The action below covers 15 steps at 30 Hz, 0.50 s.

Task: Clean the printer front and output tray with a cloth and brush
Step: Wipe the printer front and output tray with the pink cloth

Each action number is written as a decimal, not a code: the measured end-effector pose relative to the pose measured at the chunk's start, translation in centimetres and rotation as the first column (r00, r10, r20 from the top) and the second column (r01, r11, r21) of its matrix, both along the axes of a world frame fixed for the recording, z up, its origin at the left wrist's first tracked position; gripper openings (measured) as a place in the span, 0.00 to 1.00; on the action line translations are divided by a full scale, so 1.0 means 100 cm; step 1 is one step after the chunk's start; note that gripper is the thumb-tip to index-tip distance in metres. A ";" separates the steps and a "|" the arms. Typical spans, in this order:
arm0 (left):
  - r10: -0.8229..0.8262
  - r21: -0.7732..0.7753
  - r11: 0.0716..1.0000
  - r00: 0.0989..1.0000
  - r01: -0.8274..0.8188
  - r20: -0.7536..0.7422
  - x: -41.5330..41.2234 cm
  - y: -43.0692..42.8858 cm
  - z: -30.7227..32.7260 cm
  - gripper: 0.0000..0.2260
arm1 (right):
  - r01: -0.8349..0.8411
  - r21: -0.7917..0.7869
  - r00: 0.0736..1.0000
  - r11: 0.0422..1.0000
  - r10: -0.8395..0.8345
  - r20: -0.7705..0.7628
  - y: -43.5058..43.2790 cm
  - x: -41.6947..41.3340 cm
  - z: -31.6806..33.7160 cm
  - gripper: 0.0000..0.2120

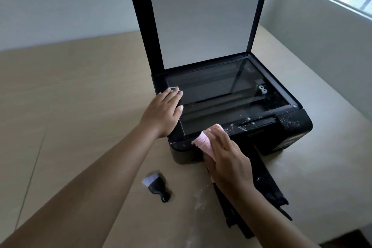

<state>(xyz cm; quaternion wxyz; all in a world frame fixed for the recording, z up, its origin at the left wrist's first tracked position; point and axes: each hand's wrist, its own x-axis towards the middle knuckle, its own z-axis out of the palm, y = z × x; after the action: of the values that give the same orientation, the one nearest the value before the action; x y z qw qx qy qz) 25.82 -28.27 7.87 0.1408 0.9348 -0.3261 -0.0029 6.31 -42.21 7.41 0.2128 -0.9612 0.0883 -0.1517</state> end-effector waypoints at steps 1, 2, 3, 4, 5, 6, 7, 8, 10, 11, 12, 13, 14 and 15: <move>0.003 -0.003 1.000 1.000 -0.003 0.007 0.000 0.000 0.000 0.24 | 0.030 0.025 0.999 0.999 -0.031 0.008 0.002 0.001 -0.002 0.21; 0.008 -0.009 1.000 1.000 -0.008 0.013 0.001 -0.001 -0.001 0.24 | 0.062 0.057 0.998 0.996 -0.063 0.016 0.009 0.004 -0.002 0.20; 0.014 -0.015 1.000 1.000 -0.014 0.018 0.001 -0.001 -0.001 0.23 | 0.082 0.088 0.996 0.993 -0.084 0.024 0.017 0.007 -0.002 0.19; 0.019 -0.021 1.000 1.000 -0.018 0.019 0.001 -0.001 -0.001 0.23 | 0.078 0.098 0.996 0.992 -0.082 0.035 0.026 0.010 -0.002 0.18; 0.018 -0.026 0.999 1.000 -0.018 0.020 0.001 -0.001 -0.001 0.23 | 0.053 0.081 0.997 0.995 -0.057 0.043 0.031 0.010 -0.003 0.18; 0.015 -0.030 0.999 1.000 -0.015 0.021 0.001 -0.001 -0.001 0.23 | 0.015 0.045 0.999 0.999 -0.017 0.045 0.030 0.010 -0.005 0.19; 0.011 -0.032 0.999 1.000 -0.010 0.022 0.002 -0.001 -0.001 0.23 | -0.020 0.013 0.999 1.000 0.020 0.040 0.022 0.008 -0.006 0.19; 0.009 -0.032 0.999 1.000 -0.008 0.020 0.002 0.000 -0.001 0.23 | -0.035 0.000 0.999 0.999 0.035 0.033 0.011 0.006 -0.007 0.20; 0.007 -0.031 0.999 1.000 -0.007 0.016 0.002 0.000 -0.002 0.23 | 0.011 0.021 1.000 1.000 -0.011 0.029 -0.010 0.001 -0.010 0.21; 0.007 -0.031 1.000 1.000 -0.006 0.016 0.002 -0.001 -0.002 0.23 | 0.060 0.040 0.997 0.997 -0.062 0.038 -0.017 -0.001 -0.011 0.21; 0.009 -0.031 0.999 1.000 -0.008 0.019 0.002 -0.001 -0.002 0.23 | 0.105 0.062 0.993 0.993 -0.109 0.055 -0.018 -0.001 -0.012 0.22; 0.011 -0.033 0.999 1.000 -0.010 0.021 0.003 -0.001 -0.003 0.23 | 0.138 0.084 0.987 0.987 -0.144 0.067 -0.014 0.000 -0.012 0.22; 0.010 -0.034 0.999 1.000 -0.009 0.019 0.003 -0.001 -0.002 0.23 | 0.154 0.103 0.985 0.983 -0.161 0.064 -0.006 0.002 -0.012 0.21; 0.009 -0.033 0.999 1.000 -0.008 0.018 0.004 -0.001 -0.002 0.23 | 0.138 0.109 0.988 0.984 -0.145 0.060 0.005 0.004 -0.012 0.22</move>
<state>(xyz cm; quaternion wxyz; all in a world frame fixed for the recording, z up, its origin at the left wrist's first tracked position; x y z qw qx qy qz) 26.19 -28.39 7.63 0.1531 0.9337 -0.3234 0.0116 6.76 -41.74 6.22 0.2545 -0.9344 0.1569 -0.1939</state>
